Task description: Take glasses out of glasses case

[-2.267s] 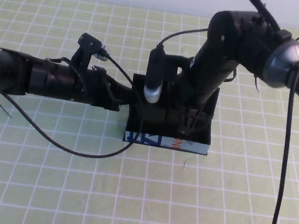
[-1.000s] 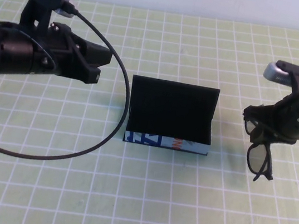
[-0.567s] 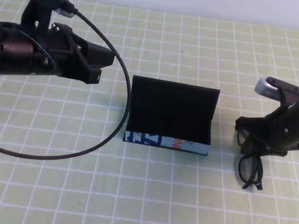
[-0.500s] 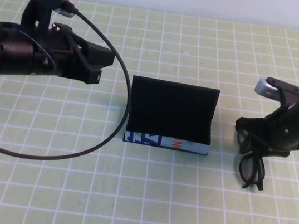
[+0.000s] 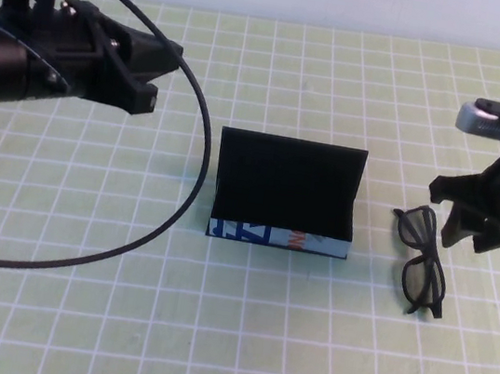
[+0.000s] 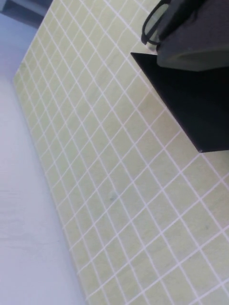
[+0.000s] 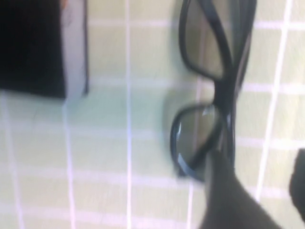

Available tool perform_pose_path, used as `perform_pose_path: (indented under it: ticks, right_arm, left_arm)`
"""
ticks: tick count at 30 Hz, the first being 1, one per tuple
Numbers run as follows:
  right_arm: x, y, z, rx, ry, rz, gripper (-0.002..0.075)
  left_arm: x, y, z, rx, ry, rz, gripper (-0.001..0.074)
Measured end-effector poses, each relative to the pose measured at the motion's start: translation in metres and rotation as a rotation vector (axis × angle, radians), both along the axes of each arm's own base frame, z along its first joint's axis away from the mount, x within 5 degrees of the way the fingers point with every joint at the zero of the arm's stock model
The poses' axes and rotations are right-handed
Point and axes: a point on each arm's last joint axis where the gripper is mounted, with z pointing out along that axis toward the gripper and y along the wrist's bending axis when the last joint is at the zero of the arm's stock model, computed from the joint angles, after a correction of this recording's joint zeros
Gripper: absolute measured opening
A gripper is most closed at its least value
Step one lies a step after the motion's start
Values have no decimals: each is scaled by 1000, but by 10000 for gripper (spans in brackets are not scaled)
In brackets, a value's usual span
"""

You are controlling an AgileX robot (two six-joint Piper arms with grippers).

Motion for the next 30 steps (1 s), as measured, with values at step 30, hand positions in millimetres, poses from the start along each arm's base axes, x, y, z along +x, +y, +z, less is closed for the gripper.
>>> perform_pose_path:
  ticks: [30]
  right_arm:
    - [-326,-65,80,149,-699,41,-15]
  left_arm:
    - [-219,88,-52,-207,-325,553,-4]
